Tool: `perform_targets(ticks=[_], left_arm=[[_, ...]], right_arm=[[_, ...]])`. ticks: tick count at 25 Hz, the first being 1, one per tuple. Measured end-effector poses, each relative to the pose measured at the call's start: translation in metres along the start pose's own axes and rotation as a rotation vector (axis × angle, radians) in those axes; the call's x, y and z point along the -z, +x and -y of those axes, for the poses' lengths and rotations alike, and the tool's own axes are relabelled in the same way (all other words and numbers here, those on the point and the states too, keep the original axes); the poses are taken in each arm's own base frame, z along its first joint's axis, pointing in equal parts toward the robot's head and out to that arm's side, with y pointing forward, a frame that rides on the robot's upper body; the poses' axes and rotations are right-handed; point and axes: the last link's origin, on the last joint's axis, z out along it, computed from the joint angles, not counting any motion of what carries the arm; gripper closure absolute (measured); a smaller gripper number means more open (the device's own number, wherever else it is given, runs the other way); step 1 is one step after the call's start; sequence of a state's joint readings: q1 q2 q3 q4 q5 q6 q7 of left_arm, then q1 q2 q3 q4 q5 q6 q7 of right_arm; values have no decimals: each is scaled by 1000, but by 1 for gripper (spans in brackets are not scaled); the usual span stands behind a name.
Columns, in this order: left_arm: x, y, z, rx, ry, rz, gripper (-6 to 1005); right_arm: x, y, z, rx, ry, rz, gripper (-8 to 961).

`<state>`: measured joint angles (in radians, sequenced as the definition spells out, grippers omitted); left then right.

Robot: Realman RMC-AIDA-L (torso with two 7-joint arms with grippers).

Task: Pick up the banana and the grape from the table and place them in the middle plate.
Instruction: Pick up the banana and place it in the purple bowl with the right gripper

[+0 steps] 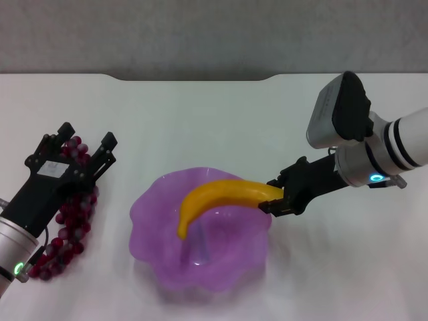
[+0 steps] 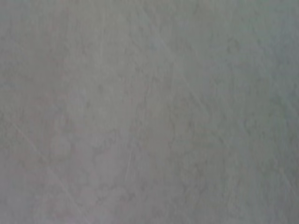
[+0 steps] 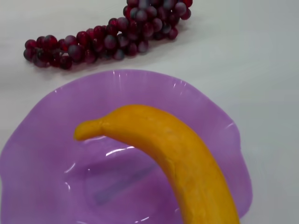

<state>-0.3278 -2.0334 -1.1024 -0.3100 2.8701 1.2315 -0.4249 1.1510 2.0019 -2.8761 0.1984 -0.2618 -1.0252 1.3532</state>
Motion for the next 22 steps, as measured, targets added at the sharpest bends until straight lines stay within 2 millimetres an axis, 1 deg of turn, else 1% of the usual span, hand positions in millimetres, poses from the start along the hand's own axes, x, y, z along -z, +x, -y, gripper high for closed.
perform_targets(ticks=[3,10,12,22], left_arm=[[0,0,0,0,1,1,109],[1,0,1,-1,2,1,109],[1,0,1,-1,2,1,109],[-3,2,-3,4,-12,-9,110]], right_arm=[[0,-5,1,8,-2,3,465],[1,-29,5,54,3,19,465],[0,-33,5,63,9,18,465],[-6,-37,2,84,8,14,465]])
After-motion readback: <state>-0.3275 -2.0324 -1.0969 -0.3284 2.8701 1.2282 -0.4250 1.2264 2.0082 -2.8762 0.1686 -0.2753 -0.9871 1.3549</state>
